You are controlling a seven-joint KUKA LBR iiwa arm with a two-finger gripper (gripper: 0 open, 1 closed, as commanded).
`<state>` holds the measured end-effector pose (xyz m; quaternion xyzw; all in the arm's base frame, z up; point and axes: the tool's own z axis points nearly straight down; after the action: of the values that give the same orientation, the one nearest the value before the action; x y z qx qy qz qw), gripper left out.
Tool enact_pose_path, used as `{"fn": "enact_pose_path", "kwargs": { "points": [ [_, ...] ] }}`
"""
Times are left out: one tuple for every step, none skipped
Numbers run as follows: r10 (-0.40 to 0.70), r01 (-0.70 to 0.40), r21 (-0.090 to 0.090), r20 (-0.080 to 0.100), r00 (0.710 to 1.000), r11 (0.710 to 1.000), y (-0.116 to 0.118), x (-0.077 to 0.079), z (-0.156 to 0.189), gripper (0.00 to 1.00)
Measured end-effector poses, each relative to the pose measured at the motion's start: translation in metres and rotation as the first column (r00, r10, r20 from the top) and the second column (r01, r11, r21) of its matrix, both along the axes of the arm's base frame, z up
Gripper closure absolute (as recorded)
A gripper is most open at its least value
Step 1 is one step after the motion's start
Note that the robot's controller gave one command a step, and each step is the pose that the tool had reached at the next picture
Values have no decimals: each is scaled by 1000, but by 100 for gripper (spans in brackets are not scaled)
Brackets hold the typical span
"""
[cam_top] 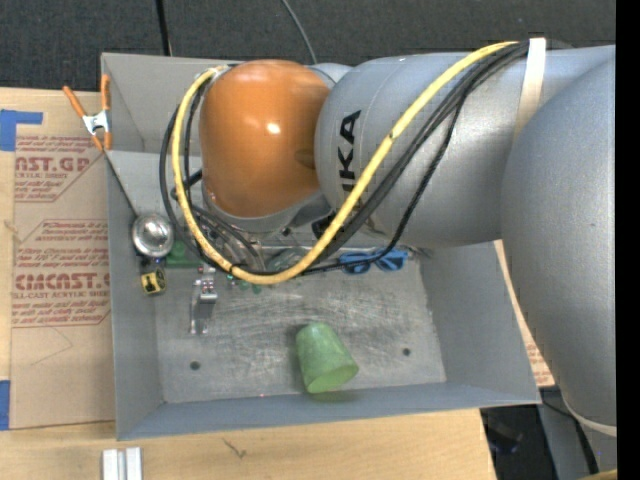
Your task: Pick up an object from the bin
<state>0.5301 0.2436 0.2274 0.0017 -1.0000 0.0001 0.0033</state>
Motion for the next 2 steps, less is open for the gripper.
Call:
{"fn": "enact_pose_path", "kwargs": {
  "points": [
    [-29,29,-2,3,1000,1000,-68,59,-151,0],
    [-144,144,-2,10,990,990,-165,27,-77,0]
  ]
}}
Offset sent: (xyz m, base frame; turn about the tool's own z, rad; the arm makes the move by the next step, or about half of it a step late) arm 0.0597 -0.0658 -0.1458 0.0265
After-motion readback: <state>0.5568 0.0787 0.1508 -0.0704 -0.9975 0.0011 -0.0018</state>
